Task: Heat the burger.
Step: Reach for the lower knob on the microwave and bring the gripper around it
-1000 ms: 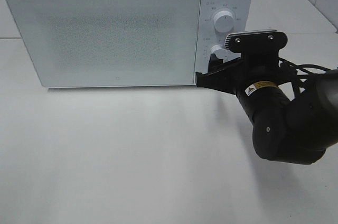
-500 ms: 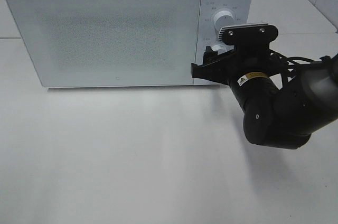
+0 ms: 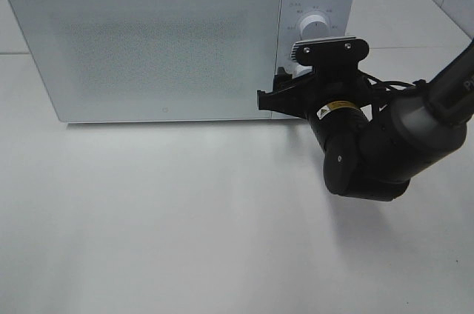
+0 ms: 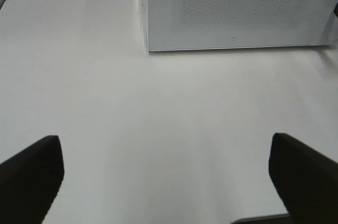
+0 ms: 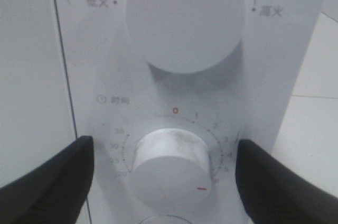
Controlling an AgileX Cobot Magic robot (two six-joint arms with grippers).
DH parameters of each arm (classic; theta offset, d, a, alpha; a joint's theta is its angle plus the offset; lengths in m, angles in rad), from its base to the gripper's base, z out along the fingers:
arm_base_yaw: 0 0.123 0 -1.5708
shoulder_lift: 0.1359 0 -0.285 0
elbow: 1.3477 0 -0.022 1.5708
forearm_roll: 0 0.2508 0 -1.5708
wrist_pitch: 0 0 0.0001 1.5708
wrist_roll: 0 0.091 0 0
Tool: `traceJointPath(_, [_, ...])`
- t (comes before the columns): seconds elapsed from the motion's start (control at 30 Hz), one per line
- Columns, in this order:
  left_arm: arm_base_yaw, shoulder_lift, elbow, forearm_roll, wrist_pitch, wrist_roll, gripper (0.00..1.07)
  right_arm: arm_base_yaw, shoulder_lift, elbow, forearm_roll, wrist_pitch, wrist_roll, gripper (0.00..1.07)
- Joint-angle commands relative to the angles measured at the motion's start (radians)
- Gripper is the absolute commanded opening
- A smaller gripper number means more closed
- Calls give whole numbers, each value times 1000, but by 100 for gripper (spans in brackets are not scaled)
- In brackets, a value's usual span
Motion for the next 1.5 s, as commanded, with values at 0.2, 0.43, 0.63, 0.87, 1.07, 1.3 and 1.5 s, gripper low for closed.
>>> traceJointPath(0.2, [2,-19,1,-9,-14,-9,98,-22,3,-26,-22,-7,0,65])
traceJointPath(0.43, [2,-19,1,-9,-14,-9,98,-19,3,-26,-23,-12,0,38])
traceJointPath(0.63, [2,-19,1,-9,-14,-9,98,-19,3,-26,-23,-28,0,12])
traceJointPath(0.87, [2,-19,1,-9,-14,-9,98,-19,3,-26,-23,-42,18,8])
traceJointPath(1.07, [2,-19,1,-9,-14,-9,98,-19,3,-26,-54,-58,77,8])
traceJointPath(1.3, [2,-19,1,-9,-14,-9,98,-19,3,-26,-103,-70,396,8])
traceJointPath(1.5, [2,-19,1,-9,-14,-9,98,-21,3,-26,-175,-72,752,7])
